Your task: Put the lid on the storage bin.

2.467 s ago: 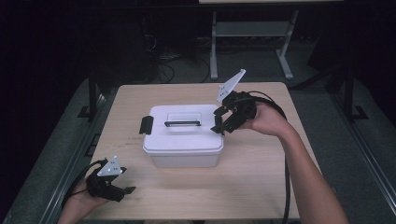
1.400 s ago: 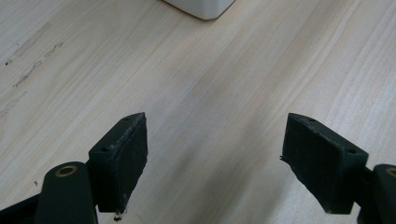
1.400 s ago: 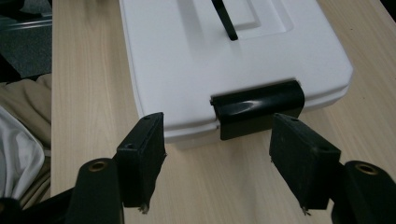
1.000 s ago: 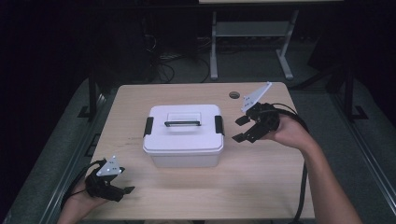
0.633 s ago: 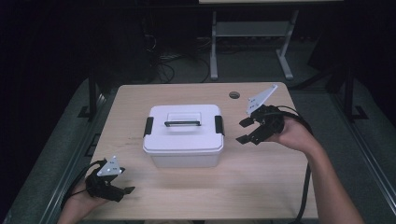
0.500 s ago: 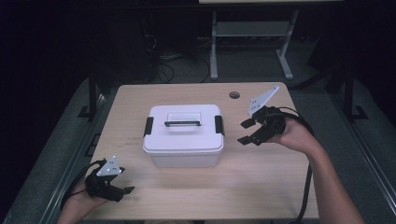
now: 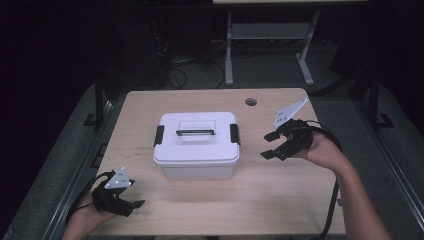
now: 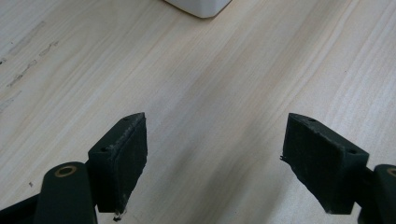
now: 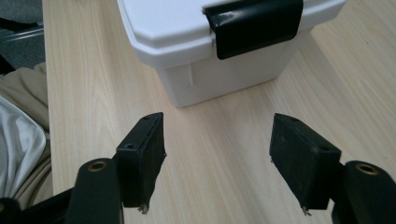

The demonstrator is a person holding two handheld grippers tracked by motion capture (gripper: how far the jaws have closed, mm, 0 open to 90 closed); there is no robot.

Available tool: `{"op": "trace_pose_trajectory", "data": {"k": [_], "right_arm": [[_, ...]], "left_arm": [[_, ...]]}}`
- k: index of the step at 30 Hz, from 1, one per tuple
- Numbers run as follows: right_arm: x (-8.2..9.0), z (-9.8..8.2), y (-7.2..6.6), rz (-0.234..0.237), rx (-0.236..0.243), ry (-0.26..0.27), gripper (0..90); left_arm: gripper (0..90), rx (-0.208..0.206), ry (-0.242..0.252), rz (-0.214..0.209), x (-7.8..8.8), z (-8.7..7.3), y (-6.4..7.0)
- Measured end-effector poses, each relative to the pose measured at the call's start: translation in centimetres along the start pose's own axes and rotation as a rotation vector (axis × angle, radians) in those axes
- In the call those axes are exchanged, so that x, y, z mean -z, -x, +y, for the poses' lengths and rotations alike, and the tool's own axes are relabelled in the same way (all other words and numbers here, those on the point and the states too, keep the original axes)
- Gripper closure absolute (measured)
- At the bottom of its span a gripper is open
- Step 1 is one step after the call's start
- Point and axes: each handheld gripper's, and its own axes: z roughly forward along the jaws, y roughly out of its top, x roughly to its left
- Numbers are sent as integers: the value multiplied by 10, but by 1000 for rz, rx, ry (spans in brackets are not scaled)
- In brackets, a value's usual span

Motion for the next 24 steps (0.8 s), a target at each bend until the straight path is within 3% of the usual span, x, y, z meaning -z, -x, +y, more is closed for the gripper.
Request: {"op": "trace_pose_trajectory", "data": {"k": [24], "right_arm": [[1,-39,0,-4,-63,8,349]], "left_arm": [[219,6,7,-3,0,0,1]]}}
